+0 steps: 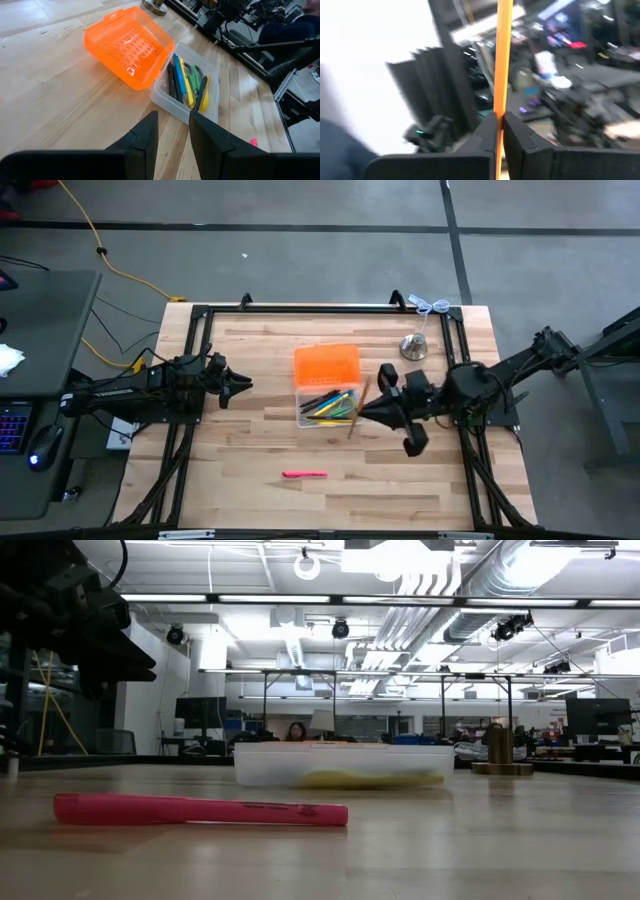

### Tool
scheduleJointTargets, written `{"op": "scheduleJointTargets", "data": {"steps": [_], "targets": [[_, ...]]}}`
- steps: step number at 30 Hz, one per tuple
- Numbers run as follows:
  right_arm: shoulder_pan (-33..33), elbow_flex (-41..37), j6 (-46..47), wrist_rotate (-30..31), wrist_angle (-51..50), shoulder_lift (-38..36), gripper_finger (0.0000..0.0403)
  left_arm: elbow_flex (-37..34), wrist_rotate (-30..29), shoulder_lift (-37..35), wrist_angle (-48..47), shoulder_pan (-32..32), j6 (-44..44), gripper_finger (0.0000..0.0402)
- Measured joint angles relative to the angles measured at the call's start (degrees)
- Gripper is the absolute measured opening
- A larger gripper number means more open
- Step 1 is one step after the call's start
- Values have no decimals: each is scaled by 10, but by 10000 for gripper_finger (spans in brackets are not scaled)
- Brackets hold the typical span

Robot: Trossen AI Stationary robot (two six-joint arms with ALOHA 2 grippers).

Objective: Pick & place school supplies into a supply box
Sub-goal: Put the orange pencil into the orange supply box

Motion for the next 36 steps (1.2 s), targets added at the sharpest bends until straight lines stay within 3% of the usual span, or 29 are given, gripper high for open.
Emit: {"op": "scheduleJointTargets", "data": {"steps": [5,18,23,36], "targets": [[0,0,-36,-103,67,0,0,0,0,0,0,0,0,140],[0,0,-67,-291,161,0,0,0,0,0,-2,0,0,140],[0,0,-85,-322,179,0,0,0,0,0,-2,0,0,140],[0,0,-93,-324,181,0,0,0,-1,0,-2,0,0,140]]}}
